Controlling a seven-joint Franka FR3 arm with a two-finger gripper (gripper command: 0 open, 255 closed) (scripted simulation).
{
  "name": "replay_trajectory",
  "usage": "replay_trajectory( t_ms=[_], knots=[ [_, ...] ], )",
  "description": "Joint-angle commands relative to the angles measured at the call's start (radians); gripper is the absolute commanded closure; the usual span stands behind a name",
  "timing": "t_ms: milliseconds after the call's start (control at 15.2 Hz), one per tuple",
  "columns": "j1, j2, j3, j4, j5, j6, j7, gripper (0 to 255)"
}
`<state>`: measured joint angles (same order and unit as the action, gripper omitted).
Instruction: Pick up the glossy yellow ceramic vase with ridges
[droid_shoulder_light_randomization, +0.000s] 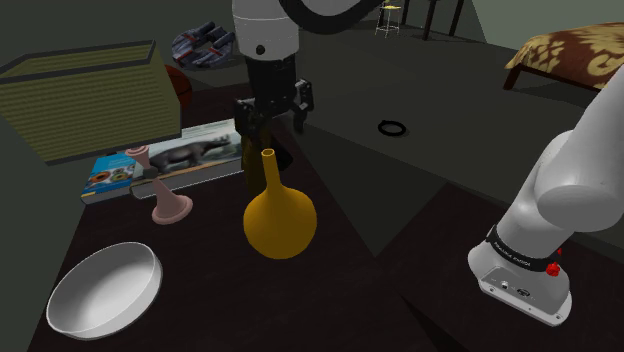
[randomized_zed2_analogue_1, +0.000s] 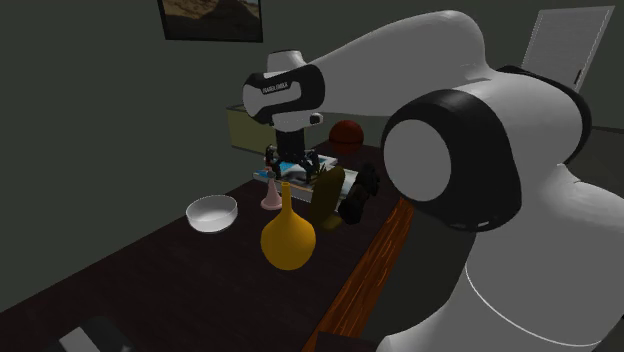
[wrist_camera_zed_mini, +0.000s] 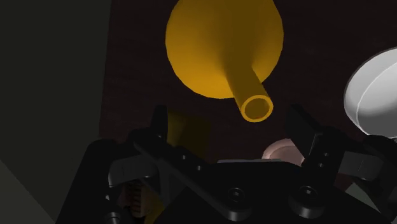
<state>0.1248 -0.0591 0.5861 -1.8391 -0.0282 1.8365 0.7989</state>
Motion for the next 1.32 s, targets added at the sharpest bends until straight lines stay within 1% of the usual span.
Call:
replay_trajectory(
  t_ms=[0, 66, 528, 660, 726, 1254],
  knots=[
    [0.017, 0.074, 0.027, 0.067, -0.043, 0.001, 0.057, 0],
    [0.021, 0.082, 0.027, 0.074, -0.048, 0.001, 0.062, 0],
    [0.021, 0.090, 0.026, -0.020, -0.055, 0.101, 0.071, 0],
    [0.021, 0.089, 0.026, -0.020, -0.055, 0.101, 0.071, 0],
    [0.022, 0.091, 0.026, -0.019, -0.056, 0.101, 0.072, 255],
    [0.022, 0.092, 0.026, -0.017, -0.057, 0.100, 0.072, 255]
  ],
)
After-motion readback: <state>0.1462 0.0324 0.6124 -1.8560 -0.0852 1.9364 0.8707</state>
